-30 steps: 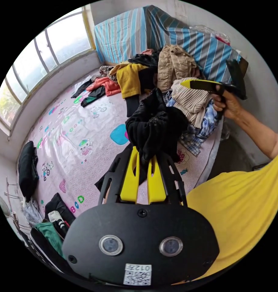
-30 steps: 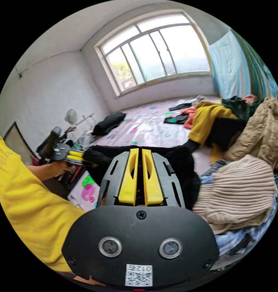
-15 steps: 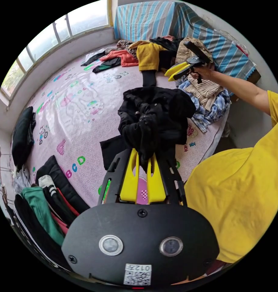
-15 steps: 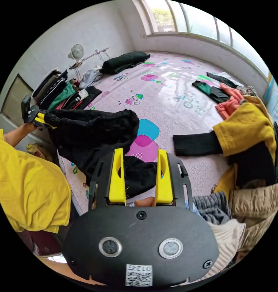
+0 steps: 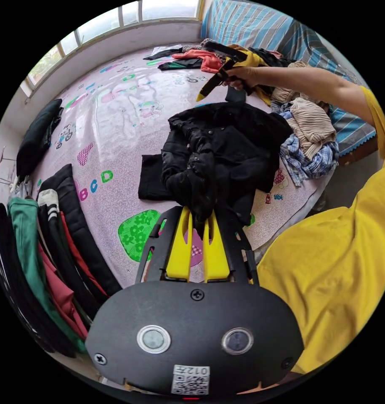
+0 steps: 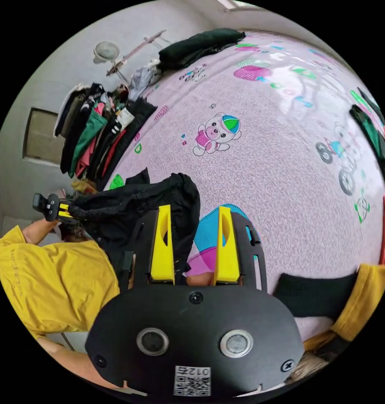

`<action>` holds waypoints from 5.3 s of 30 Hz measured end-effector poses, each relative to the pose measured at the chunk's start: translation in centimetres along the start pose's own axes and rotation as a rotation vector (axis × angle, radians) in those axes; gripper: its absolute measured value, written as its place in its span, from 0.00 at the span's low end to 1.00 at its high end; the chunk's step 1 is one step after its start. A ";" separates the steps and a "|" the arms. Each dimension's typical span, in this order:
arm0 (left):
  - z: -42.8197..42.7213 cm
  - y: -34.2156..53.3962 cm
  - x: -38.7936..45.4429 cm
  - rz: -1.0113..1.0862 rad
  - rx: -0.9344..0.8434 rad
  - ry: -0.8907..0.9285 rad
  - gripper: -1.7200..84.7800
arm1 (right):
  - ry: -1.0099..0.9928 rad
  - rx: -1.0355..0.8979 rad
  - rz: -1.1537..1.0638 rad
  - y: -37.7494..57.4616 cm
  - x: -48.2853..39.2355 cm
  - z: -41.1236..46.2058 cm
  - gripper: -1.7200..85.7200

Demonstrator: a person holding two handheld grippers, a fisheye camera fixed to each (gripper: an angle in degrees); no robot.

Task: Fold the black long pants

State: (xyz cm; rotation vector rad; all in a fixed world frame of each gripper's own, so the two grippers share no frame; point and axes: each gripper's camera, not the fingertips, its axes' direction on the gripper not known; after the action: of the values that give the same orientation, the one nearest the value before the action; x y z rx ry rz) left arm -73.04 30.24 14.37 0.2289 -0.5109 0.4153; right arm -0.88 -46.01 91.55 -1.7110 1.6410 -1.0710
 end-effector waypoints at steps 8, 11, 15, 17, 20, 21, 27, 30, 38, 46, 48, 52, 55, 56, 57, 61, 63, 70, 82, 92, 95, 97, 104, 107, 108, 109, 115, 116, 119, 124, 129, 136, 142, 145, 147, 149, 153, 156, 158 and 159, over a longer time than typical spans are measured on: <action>-0.9 2.3 -1.1 -0.125 0.031 -0.038 0.03 | 0.063 -0.076 0.091 -3.3 -2.4 -0.1 0.04; -6.0 1.1 -3.9 -0.138 0.139 -0.091 0.03 | 0.057 0.234 0.132 0.7 -4.8 -9.9 0.03; -22.8 -3.1 -6.5 -0.047 0.466 -0.175 0.02 | 0.204 0.676 0.023 7.9 -15.0 -29.6 0.03; -32.2 -3.8 -5.5 0.021 0.628 -0.250 0.02 | 0.317 0.880 -0.072 11.5 -22.5 -38.0 0.03; -45.5 -1.6 -2.2 0.107 0.928 -0.350 0.02 | 0.565 1.149 -0.199 16.7 -34.8 -47.2 0.03; -48.5 -0.7 -1.3 0.129 1.036 -0.345 0.02 | 0.622 1.197 -0.222 17.2 -38.1 -48.9 0.02; -61.0 2.8 1.7 0.213 1.101 -0.384 0.02 | 0.626 1.172 -0.280 18.5 -49.0 -56.1 0.03; -61.0 1.0 3.1 0.274 0.802 -0.480 0.02 | 0.702 1.124 -0.217 17.9 -51.6 -57.2 0.02; -67.7 8.6 6.2 0.268 0.970 -0.625 0.02 | 0.802 1.233 -0.210 20.5 -61.7 -63.4 0.02; -70.6 13.7 7.5 0.372 1.032 -0.437 0.02 | 0.968 1.371 -0.284 25.8 -72.2 -66.5 0.02; -70.7 15.8 8.8 0.391 1.059 -0.443 0.02 | 1.010 1.372 -0.285 26.7 -73.9 -66.0 0.02; -71.6 20.5 12.1 0.470 1.079 -0.517 0.01 | 1.001 1.441 -0.328 30.0 -77.0 -65.5 0.02; -72.9 21.7 12.5 0.519 1.078 -0.529 0.01 | 1.027 1.465 -0.370 31.2 -78.9 -66.1 0.02; -73.2 21.4 12.3 0.520 1.073 -0.522 0.01 | 1.043 1.463 -0.375 31.2 -79.1 -66.3 0.02; -73.4 20.3 11.3 0.514 1.061 -0.495 0.01 | 1.065 1.457 -0.375 30.9 -79.0 -66.9 0.02; -70.4 11.2 5.8 0.465 0.932 -0.400 0.02 | 0.995 1.426 -0.307 27.3 -73.3 -69.3 0.02; -67.3 5.7 2.3 0.438 0.848 -0.340 0.02 | 0.925 1.390 -0.249 24.7 -68.6 -69.8 0.02; -44.7 -19.6 -16.4 0.208 0.411 0.014 0.02 | 0.616 1.062 0.106 11.0 -40.2 -65.6 0.03; -0.5 -26.8 -42.8 -0.693 0.312 0.557 0.03 | 0.474 0.516 0.628 -0.7 -5.8 -41.3 0.03; 3.7 -8.4 -33.9 -0.333 0.090 0.447 0.03 | 0.191 0.433 0.685 25.7 -14.2 -26.0 0.02; 5.2 -2.5 -28.5 -0.283 0.005 0.413 0.03 | 0.126 0.457 0.757 35.0 -19.4 -22.9 0.03; 6.9 1.1 -25.1 -0.263 -0.077 0.430 0.03 | 0.130 0.444 0.849 41.7 -23.1 -20.6 0.03; 9.2 4.8 -20.5 -0.270 -0.127 0.518 0.03 | 0.022 0.588 1.066 57.1 -30.6 -16.5 0.07; 8.0 2.8 -17.2 -0.101 -0.064 0.555 0.04 | -0.041 0.682 1.138 62.6 -32.9 -15.3 0.08; 7.6 1.3 -15.1 -0.013 -0.055 0.566 0.05 | -0.065 0.708 1.157 64.5 -33.5 -14.9 0.08; 7.6 -0.7 -12.2 0.104 -0.073 0.582 0.07 | -0.085 0.724 1.169 66.2 -34.2 -14.5 0.08; 8.8 -7.5 3.8 0.584 -0.140 0.460 0.12 | -0.155 0.737 1.120 72.0 -38.0 -13.6 0.08; 9.2 -7.9 5.0 0.608 -0.152 0.453 0.12 | -0.153 0.735 1.115 72.5 -38.5 -13.6 0.08; 12.0 -9.7 9.3 0.706 -0.256 0.427 0.10 | -0.150 0.767 1.118 76.1 -41.2 -13.6 0.08; 13.0 -12.9 7.4 0.525 -0.412 0.841 0.04 | -0.303 0.874 1.172 84.3 -44.3 -11.7 0.10; 11.3 -13.8 0.7 0.058 -0.150 1.673 0.03 | -0.696 1.166 1.182 90.7 -45.9 -7.5 0.15; 11.0 -13.1 0.8 0.044 -0.196 1.670 0.03 | -1.218 1.496 0.999 92.5 -47.8 -3.5 0.17; 11.6 -12.9 2.3 0.036 -0.312 1.554 0.03 | -1.136 1.589 1.117 95.1 -50.4 -3.8 0.14; 13.2 -13.0 4.5 0.069 -0.496 1.338 0.03 | -1.118 1.605 1.124 96.4 -51.6 -3.4 0.12; 14.8 -12.5 6.7 0.129 -0.661 1.152 0.03 | -1.067 1.549 1.196 96.7 -52.5 -3.3 0.12; 16.0 -11.7 8.6 0.228 -0.759 0.966 0.03 | -0.949 1.448 1.314 96.9 -53.7 -3.5 0.11; 13.2 -9.9 9.6 0.405 -0.592 0.798 0.03 | -0.436 1.269 1.432 95.0 -57.5 -7.8 0.06; 7.1 -8.7 5.9 0.393 -0.275 0.762 0.03 | -0.117 1.077 1.196 86.3 -59.2 -12.9 0.04; 2.9 -6.7 2.2 0.330 -0.079 0.703 0.03 | -0.017 0.935 0.963 78.1 -60.0 -14.8 0.03; 0.6 -4.7 -0.5 0.264 0.016 0.648 0.03 | 0.034 0.838 0.799 71.9 -60.9 -15.3 0.03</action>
State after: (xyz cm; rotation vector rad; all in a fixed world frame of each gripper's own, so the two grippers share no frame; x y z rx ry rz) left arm -71.62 25.68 14.11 0.0318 0.1025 0.7164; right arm -50.40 7.54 29.98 -0.4357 1.3721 -1.1114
